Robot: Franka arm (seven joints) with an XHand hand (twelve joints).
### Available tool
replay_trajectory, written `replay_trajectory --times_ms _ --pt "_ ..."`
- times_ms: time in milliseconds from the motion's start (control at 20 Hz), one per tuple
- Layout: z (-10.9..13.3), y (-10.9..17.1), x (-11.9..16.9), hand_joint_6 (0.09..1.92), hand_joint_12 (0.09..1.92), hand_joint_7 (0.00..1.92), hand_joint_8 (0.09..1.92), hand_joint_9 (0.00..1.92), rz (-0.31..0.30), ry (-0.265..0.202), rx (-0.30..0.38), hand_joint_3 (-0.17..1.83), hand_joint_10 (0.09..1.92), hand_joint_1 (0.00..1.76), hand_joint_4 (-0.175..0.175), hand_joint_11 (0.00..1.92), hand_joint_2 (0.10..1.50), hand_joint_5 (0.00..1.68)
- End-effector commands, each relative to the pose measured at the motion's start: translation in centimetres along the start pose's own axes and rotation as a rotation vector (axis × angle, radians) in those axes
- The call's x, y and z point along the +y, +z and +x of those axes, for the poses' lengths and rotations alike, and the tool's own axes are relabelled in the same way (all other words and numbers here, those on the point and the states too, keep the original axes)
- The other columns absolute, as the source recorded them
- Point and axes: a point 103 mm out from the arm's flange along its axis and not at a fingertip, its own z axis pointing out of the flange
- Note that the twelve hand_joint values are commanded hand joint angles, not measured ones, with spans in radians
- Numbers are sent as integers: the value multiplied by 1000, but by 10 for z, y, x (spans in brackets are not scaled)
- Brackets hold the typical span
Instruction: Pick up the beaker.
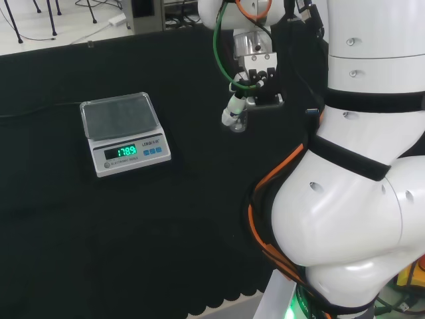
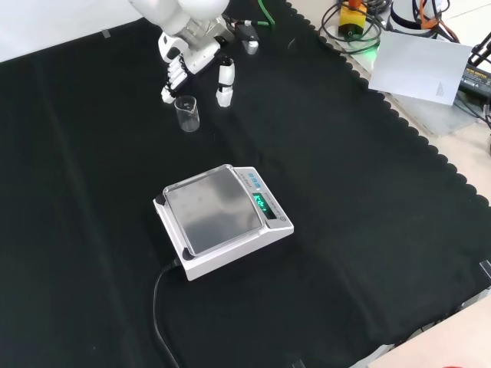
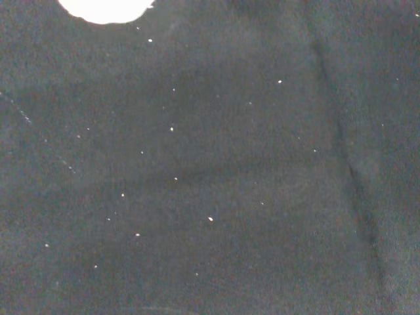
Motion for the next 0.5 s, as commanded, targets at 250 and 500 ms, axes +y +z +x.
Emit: replay_trajectory --times_ms 250,500 --pt "-3 12 11 87 1492 0 219 0 8 -1 11 -175 802 817 23 25 843 0" --pt "4 10 24 87 1486 0 303 6 5 -8 1 -175 875 841 25 55 858 5"
